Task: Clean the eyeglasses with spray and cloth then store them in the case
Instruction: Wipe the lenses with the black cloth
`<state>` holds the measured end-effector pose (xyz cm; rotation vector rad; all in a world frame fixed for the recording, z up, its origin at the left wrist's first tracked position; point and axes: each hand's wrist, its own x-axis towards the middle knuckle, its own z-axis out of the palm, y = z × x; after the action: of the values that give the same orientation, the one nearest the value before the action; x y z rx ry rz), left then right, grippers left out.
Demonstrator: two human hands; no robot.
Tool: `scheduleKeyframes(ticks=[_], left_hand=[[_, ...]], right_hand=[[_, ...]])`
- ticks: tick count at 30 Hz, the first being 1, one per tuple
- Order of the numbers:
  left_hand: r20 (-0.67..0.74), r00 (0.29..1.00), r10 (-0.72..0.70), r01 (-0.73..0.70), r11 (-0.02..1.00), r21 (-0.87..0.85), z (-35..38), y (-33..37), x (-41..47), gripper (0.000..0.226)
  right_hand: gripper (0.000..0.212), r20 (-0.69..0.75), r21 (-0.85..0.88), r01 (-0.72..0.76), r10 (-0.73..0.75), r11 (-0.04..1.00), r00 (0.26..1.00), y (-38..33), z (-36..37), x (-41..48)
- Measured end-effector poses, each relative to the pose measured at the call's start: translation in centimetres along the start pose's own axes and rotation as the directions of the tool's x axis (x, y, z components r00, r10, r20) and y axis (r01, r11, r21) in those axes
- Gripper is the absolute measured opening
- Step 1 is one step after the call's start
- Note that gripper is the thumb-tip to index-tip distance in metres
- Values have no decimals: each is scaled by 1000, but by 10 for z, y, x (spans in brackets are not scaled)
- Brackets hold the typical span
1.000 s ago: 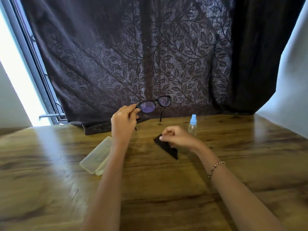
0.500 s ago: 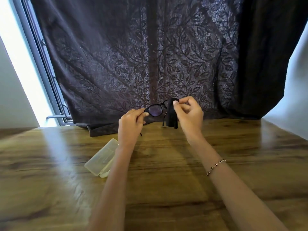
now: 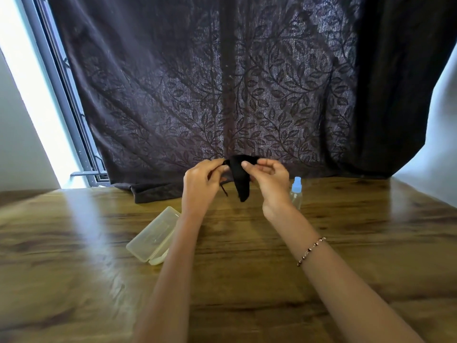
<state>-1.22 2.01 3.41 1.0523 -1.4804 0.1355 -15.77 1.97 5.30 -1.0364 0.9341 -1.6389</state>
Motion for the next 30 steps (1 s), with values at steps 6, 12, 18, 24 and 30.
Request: scheduleKeyframes(ticks=[6, 12, 18, 24, 30], left_hand=[[64, 997, -36, 38, 999, -24, 5, -5, -3, 18], [257, 966, 3, -7, 1000, 16, 4, -8, -8, 16], [342, 938, -63, 51, 998, 45, 8, -9, -24, 16], [408, 903, -131, 120, 991, 53, 6, -4, -41, 18], [429, 894, -132, 128, 991, 37, 3, -11, -49, 13]], right_hand=[[17, 138, 349, -352, 324, 868, 936, 7, -13, 1], [19, 105, 381, -381, 370, 842, 923, 18, -19, -1], [16, 141, 378, -373, 345, 847, 928, 33, -21, -3], [25, 246, 241, -450, 394, 860, 885, 48, -21, -9], [9, 258, 206, -509, 455, 836, 852, 53, -26, -10]])
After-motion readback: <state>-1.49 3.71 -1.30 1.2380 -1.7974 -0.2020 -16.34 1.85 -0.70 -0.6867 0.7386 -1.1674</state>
